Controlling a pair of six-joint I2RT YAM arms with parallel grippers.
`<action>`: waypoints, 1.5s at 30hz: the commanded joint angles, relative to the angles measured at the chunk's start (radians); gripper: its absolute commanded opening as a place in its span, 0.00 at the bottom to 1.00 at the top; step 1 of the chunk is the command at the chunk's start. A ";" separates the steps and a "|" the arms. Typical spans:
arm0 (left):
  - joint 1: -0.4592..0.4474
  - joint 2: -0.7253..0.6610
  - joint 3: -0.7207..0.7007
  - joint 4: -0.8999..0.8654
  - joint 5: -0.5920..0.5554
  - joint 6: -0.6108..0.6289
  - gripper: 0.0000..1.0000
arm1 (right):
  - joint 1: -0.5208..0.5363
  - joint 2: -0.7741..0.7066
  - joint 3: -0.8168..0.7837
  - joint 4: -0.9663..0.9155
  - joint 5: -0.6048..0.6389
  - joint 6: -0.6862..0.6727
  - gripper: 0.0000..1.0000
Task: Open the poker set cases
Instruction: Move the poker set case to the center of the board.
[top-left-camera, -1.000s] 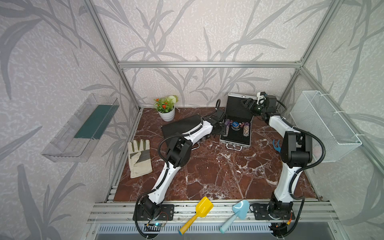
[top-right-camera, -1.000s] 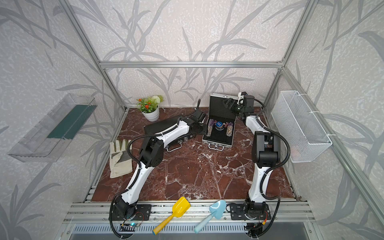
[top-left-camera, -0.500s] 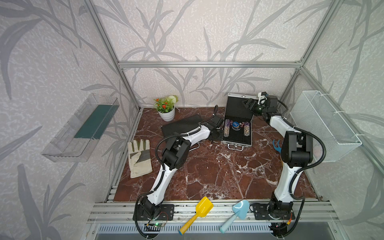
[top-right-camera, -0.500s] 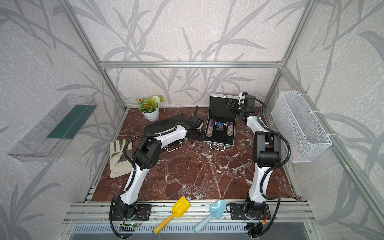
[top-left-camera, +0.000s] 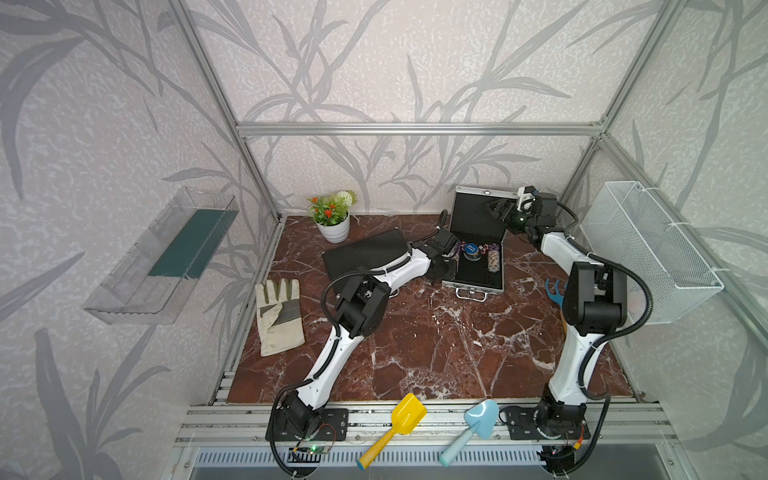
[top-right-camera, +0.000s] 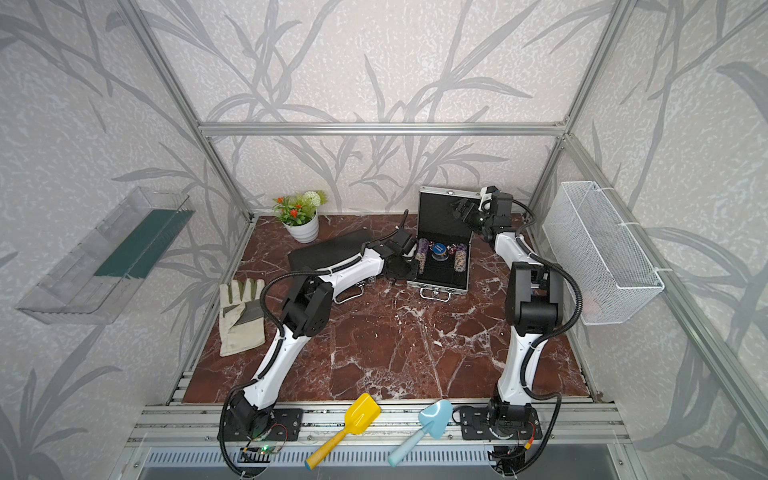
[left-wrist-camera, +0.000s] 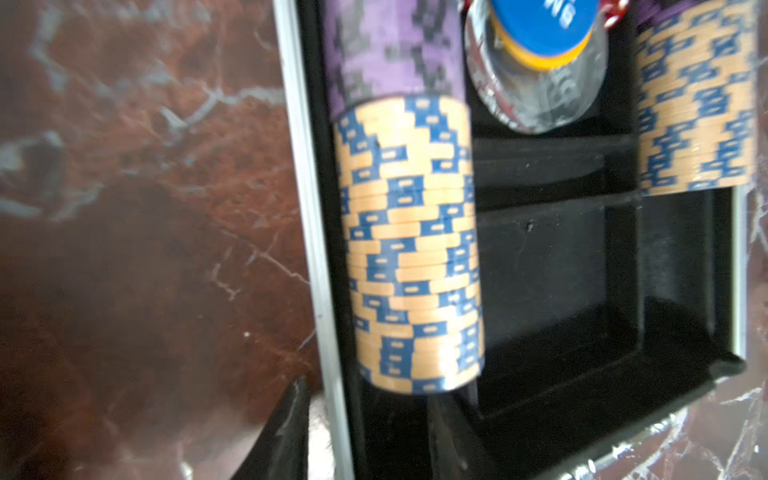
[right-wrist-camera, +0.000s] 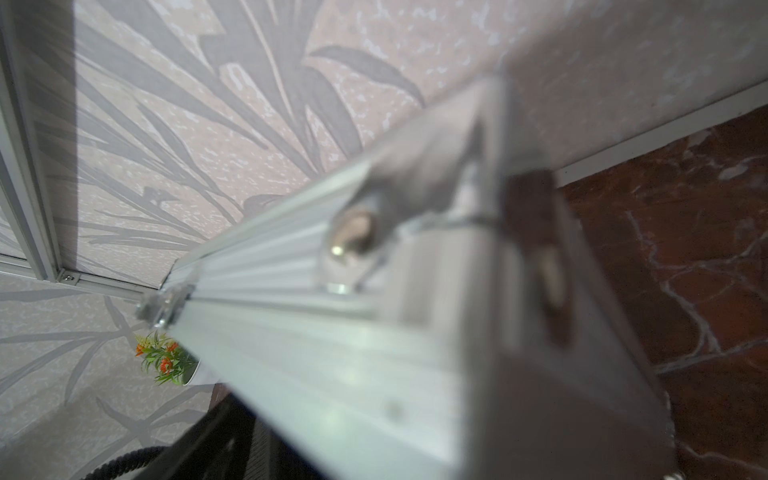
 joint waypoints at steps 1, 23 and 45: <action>-0.005 0.036 0.029 -0.096 0.003 0.012 0.23 | -0.019 -0.015 -0.011 -0.012 0.026 -0.025 0.92; -0.200 -0.026 -0.037 -0.110 0.120 0.077 0.00 | -0.100 -0.190 -0.196 -0.003 0.084 0.002 0.93; -0.219 -0.010 0.115 -0.155 0.045 -0.031 0.37 | -0.143 -0.237 -0.251 0.030 0.009 0.088 0.94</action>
